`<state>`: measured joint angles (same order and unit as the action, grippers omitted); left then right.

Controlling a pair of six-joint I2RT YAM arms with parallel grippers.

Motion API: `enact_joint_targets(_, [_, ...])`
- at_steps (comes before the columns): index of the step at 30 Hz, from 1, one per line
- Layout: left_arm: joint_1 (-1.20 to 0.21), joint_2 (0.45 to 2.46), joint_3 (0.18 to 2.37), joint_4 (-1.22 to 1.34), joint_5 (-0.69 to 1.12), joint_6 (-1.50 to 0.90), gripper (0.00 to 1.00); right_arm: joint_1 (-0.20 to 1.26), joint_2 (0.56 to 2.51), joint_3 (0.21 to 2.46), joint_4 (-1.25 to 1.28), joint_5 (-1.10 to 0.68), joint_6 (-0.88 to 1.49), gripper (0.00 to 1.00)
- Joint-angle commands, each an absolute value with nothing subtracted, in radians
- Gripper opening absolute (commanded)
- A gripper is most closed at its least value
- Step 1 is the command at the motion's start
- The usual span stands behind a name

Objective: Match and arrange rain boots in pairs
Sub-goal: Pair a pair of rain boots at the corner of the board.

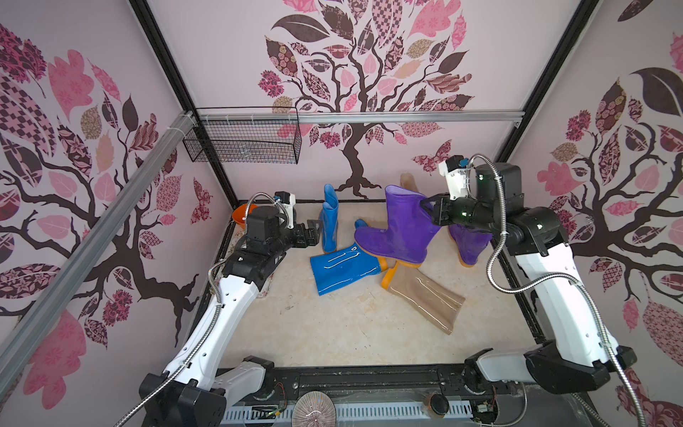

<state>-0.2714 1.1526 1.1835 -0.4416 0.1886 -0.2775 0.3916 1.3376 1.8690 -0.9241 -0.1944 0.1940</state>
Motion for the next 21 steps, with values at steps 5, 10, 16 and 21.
enact_joint_targets(5, [-0.279, 1.146, 1.159, -0.404, 0.205, -0.298, 0.94, 0.399, 1.169, 1.795, -0.912, -0.111, 0.207, 0.0])
enact_joint_targets(10, [-0.284, 1.153, 1.166, -0.401, 0.218, -0.307, 0.94, 0.399, 1.105, 1.745, -0.965, -0.025, 0.172, 0.0])
enact_joint_targets(16, [-0.292, 1.158, 1.173, -0.399, 0.219, -0.312, 0.94, 0.399, 1.072, 1.76, -1.029, 0.055, 0.142, 0.0])
enact_joint_targets(21, [-0.294, 1.161, 1.175, -0.403, 0.219, -0.312, 0.94, 0.399, 1.056, 1.76, -1.083, 0.131, 0.114, 0.0])
